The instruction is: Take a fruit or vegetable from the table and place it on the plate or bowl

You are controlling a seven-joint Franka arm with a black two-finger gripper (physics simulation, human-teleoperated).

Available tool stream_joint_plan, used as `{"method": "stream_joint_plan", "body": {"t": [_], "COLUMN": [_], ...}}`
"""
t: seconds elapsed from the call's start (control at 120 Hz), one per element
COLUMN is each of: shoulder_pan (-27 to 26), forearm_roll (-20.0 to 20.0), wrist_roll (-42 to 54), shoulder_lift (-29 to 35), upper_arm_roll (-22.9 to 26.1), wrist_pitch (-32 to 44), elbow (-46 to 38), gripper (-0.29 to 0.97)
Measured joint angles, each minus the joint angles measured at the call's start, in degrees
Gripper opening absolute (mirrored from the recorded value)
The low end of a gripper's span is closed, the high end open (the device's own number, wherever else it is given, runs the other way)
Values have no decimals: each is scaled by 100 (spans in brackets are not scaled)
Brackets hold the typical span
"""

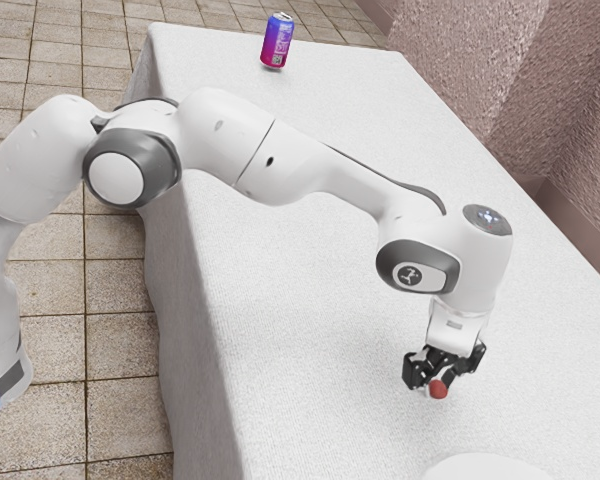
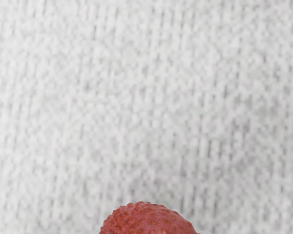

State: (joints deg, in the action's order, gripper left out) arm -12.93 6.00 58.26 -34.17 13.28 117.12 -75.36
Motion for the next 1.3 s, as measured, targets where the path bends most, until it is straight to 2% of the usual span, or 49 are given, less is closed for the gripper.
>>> {"method": "stream_joint_plan", "body": {"t": [0.25,0.35,0.492,0.767,1.208,1.3], "shoulder_pan": [-183,-498,-956,-1512,-1548,-1558], "forearm_roll": [68,70,70,69,60,58], "wrist_roll": [-106,-187,-331,-615,-947,-975], "shoulder_lift": [400,643,838,835,628,556], "upper_arm_roll": [34,68,356,484,373,367], "wrist_pitch": [-167,-306,-431,-499,-76,95], "elbow": [11,28,58,445,841,843], "gripper": [11,11,11,9,10,33]}}
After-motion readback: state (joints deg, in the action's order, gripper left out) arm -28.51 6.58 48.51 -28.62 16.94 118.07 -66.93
